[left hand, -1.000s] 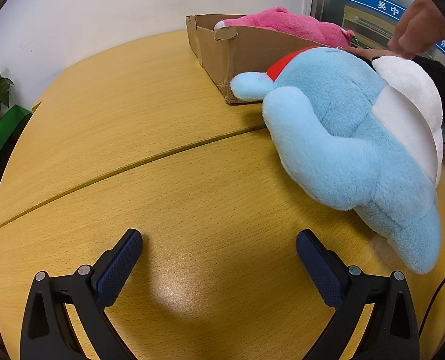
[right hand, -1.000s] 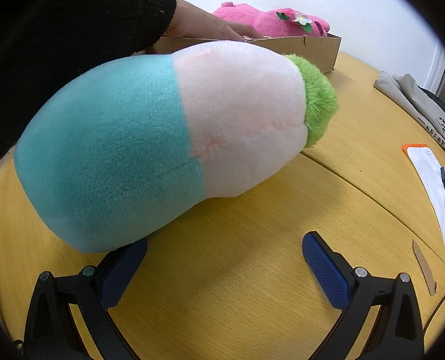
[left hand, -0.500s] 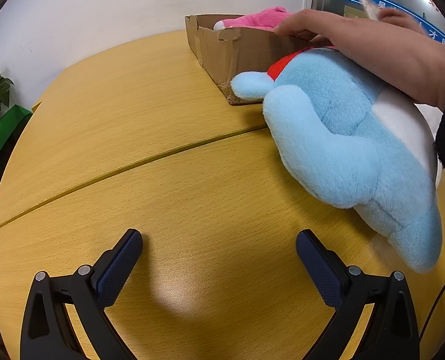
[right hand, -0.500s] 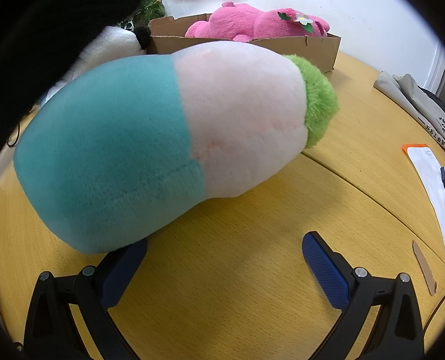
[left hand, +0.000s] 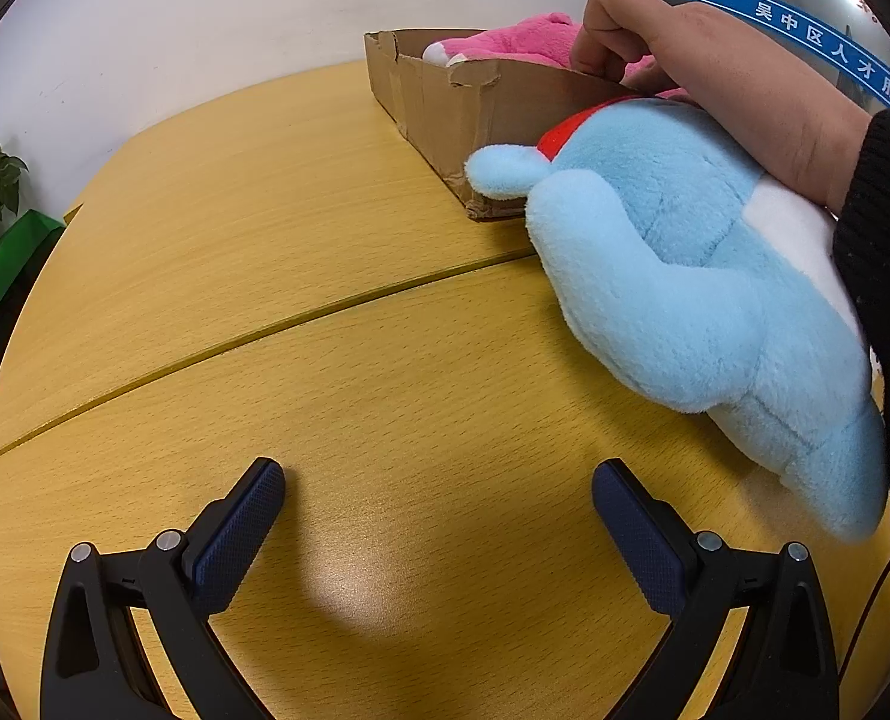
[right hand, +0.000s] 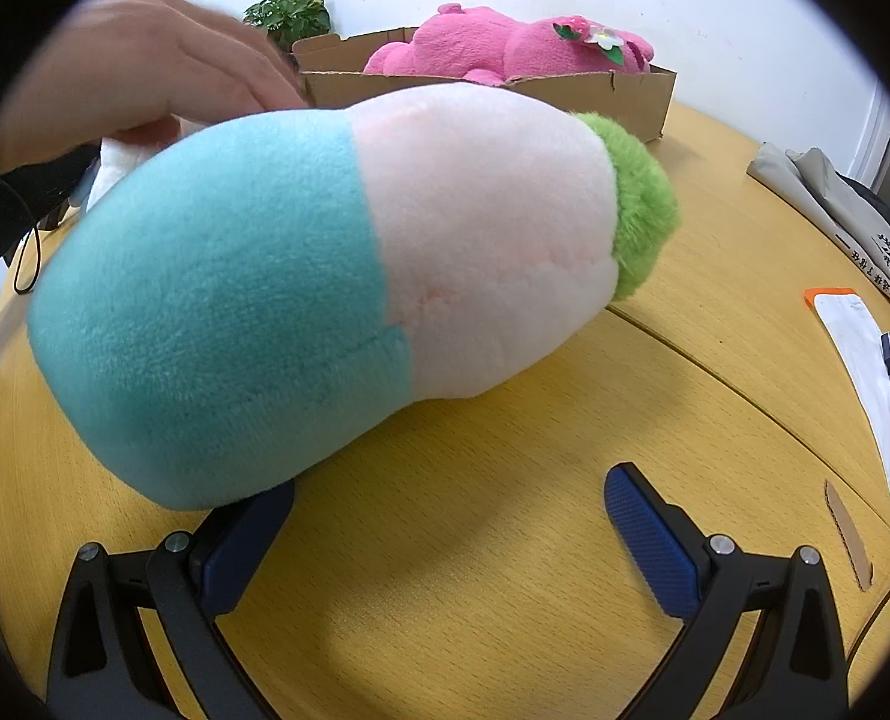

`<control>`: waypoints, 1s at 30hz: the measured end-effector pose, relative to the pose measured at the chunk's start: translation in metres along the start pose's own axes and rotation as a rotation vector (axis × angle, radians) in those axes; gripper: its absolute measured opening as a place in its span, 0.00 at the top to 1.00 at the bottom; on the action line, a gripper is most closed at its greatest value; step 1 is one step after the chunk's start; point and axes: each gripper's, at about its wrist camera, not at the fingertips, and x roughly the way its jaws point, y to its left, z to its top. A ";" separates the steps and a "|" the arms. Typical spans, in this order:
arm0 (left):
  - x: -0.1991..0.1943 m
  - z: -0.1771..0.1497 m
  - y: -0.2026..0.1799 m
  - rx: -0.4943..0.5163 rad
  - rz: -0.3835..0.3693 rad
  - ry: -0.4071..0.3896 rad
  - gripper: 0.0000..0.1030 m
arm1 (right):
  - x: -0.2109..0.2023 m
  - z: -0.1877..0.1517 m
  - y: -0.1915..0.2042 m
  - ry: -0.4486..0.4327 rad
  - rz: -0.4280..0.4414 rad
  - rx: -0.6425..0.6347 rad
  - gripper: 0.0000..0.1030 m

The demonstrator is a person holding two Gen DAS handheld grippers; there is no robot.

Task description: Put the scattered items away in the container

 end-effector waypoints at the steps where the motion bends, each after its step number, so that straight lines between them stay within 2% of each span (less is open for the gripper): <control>1: 0.000 0.000 0.000 0.000 0.000 0.000 0.00 | 0.000 0.000 0.000 0.000 0.000 0.000 0.00; 30: 0.001 0.001 0.000 -0.001 0.000 0.000 0.00 | 0.001 0.001 -0.005 -0.001 0.004 -0.003 0.00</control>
